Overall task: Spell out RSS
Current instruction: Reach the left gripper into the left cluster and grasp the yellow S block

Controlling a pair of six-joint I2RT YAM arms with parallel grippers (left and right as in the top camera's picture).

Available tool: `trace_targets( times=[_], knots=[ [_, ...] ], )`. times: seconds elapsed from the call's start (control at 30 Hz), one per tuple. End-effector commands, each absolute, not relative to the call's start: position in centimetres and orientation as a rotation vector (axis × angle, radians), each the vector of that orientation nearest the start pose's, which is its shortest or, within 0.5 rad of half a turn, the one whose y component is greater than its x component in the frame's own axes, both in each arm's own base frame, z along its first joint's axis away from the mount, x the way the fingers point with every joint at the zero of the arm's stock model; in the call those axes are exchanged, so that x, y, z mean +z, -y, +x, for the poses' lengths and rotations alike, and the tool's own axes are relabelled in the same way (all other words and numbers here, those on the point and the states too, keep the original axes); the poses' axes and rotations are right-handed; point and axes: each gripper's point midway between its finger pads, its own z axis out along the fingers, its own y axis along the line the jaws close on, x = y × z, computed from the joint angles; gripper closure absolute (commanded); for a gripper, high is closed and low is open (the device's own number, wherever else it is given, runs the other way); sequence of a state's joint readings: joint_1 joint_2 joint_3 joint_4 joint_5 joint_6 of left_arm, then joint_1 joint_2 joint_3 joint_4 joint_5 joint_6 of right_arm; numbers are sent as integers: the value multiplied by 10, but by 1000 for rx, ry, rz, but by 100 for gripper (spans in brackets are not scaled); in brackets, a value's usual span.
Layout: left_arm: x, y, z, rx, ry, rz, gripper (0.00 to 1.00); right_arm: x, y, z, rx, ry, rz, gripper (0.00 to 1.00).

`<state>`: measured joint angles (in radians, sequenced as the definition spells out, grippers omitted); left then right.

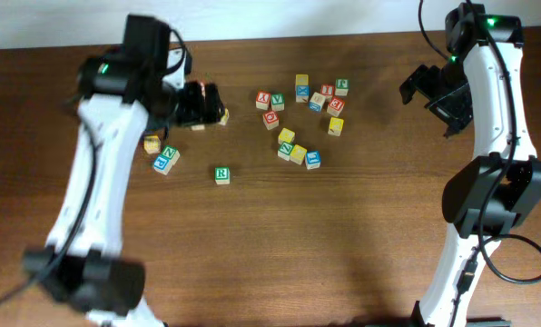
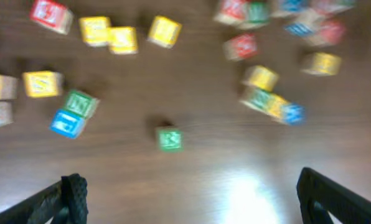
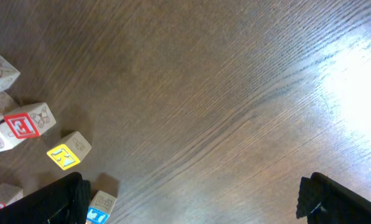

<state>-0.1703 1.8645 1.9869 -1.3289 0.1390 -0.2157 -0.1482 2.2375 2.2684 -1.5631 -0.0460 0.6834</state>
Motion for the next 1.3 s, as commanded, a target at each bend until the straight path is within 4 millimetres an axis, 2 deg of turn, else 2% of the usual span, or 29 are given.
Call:
trace_targets(
  times=[0.0,0.07,0.13,0.17,0.2,0.3,0.4,0.47,0.53,0.67,0.77,0.87,1.0,1.27],
  knots=[
    [181,78,437,-87,-2868,-15,21,157,59,433,92,-2812,1248,2],
    [164,83,451,-69,-2860,135,19,157,59,433,92,-2812,1248,2],
    [152,88,463,-49,-2834,290,10,157,59,433,92,-2812,1248,2],
    [145,90,470,-46,-2823,326,3,157,59,433,92,-2812,1248,2],
    [139,91,475,-49,-2818,326,0,157,59,433,92,-2812,1248,2],
    [123,103,485,-71,-2809,353,1,157,59,433,92,-2812,1248,2],
    [106,123,492,-64,-2779,522,0,157,59,433,92,-2812,1248,2],
    [94,133,498,-36,-2746,623,5,157,59,433,92,-2812,1248,2],
    [80,135,507,40,-2735,632,6,157,59,433,92,-2812,1248,2],
    [51,138,517,54,-2741,640,6,157,59,433,92,-2812,1248,2],
    [42,139,524,56,-2727,633,16,157,59,433,92,-2812,1248,2],
    [46,129,537,158,-2686,600,26,157,59,433,92,-2812,1248,2],
    [44,128,539,163,-2678,597,25,157,59,433,92,-2812,1248,2],
    [10,126,531,172,-2750,620,24,157,59,433,92,-2812,1248,2]
  ],
)
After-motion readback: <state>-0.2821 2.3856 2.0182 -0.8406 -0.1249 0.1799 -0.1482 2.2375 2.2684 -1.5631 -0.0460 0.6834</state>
